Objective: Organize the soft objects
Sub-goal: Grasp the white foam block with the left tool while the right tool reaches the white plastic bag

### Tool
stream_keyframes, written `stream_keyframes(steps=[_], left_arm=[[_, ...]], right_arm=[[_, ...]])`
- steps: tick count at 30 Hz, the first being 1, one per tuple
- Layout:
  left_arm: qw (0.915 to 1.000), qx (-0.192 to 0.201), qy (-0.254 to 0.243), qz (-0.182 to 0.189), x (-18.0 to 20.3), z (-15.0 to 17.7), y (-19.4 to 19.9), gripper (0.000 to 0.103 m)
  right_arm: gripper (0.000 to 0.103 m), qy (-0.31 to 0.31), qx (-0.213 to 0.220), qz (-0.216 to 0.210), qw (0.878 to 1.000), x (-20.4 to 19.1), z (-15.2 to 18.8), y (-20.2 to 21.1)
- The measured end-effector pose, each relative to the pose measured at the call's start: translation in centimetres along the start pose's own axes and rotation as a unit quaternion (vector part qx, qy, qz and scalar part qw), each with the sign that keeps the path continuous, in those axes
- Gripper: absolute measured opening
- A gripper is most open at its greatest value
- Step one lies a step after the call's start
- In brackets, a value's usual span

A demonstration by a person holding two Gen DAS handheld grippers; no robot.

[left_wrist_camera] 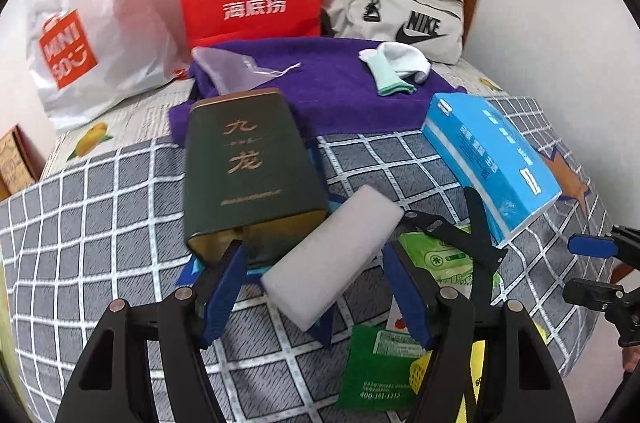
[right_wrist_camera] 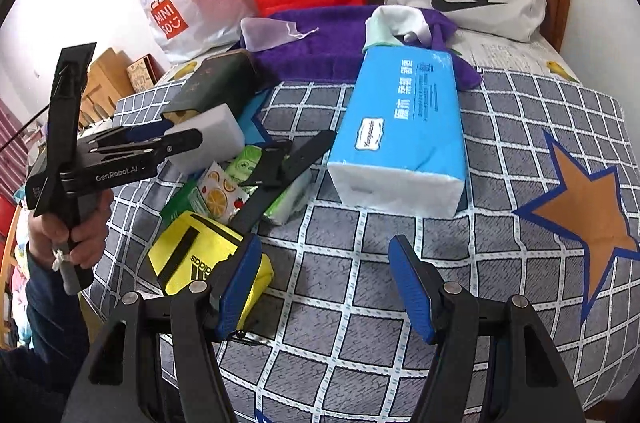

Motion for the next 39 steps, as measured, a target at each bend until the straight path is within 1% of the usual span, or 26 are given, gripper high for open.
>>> stream_keyframes(steps=[2, 3, 4, 5, 8, 12, 15, 21, 23, 24, 29, 32, 36, 39], left_arm=[[0.9999, -0.002, -0.012, -0.008, 0.4, 0.0, -0.4, 0.067], [0.9998, -0.001, -0.015, -0.009, 0.5, 0.0, -0.5, 0.065], [0.9998, 0.001, -0.015, -0.010, 0.6, 0.0, -0.5, 0.060], [0.9998, 0.002, -0.016, -0.008, 0.7, 0.0, -0.5, 0.052], [0.9998, 0.007, -0.019, -0.006, 0.9, 0.0, -0.1, 0.048], [0.9998, 0.016, -0.009, -0.003, 0.7, -0.2, 1.2, 0.047], [0.9996, 0.028, 0.002, -0.002, 0.3, -0.4, 2.6, 0.047], [0.9989, 0.040, 0.017, -0.015, -0.5, 0.0, 4.7, 0.047], [0.9985, 0.047, 0.023, -0.015, -0.8, 0.1, 5.6, 0.047], [0.9984, 0.049, 0.024, -0.014, -0.9, 0.1, 5.9, 0.047], [0.9978, 0.063, 0.021, -0.005, -1.1, 0.2, 7.5, 0.047], [0.9973, 0.071, 0.019, 0.001, -1.4, 0.2, 8.3, 0.047], [0.9965, 0.080, 0.018, 0.017, -2.0, 0.1, 8.9, 0.047], [0.9961, 0.083, 0.016, 0.026, -2.3, 0.1, 9.0, 0.047]], right_arm=[[0.066, 0.000, -0.004, -0.003, 1.000, 0.0, 0.2, -0.3], [0.066, 0.000, -0.006, -0.005, 1.000, 0.0, 0.4, -0.4], [0.066, -0.001, -0.007, -0.006, 1.000, -0.1, 0.6, -0.6], [0.066, -0.002, -0.008, -0.008, 1.000, -0.1, 0.7, -0.7], [0.066, -0.001, -0.010, -0.016, 1.000, -0.5, 1.3, -0.8], [0.066, 0.002, -0.013, -0.023, 1.000, -1.3, 2.2, -0.7], [0.066, 0.012, -0.010, -0.011, 1.000, -1.9, 2.8, -0.4], [0.066, 0.008, -0.006, -0.016, 1.000, -3.7, 4.3, 0.8], [0.066, 0.004, -0.005, -0.003, 1.000, -4.4, 4.9, 1.1], [0.066, -0.002, -0.003, 0.005, 1.000, -4.8, 5.4, 1.2], [0.066, -0.046, 0.006, 0.015, 0.999, -6.6, 7.3, 1.6], [0.066, -0.052, 0.001, 0.017, 0.999, -8.5, 8.2, 1.2], [0.066, -0.060, -0.004, 0.023, 0.998, -10.2, 8.6, 0.2], [0.066, -0.089, -0.003, 0.018, 0.996, -10.7, 8.4, -0.4]])
Point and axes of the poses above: each gripper's, at about its wrist camera, not at the fingertips, and y roughly against the way its jaws point, x to its right, z to its underside, the point moved 6 cm from there along -y, roughly the way its jaws point, and after that the axes turned 4 degrees about x, right-handed, at the moved point
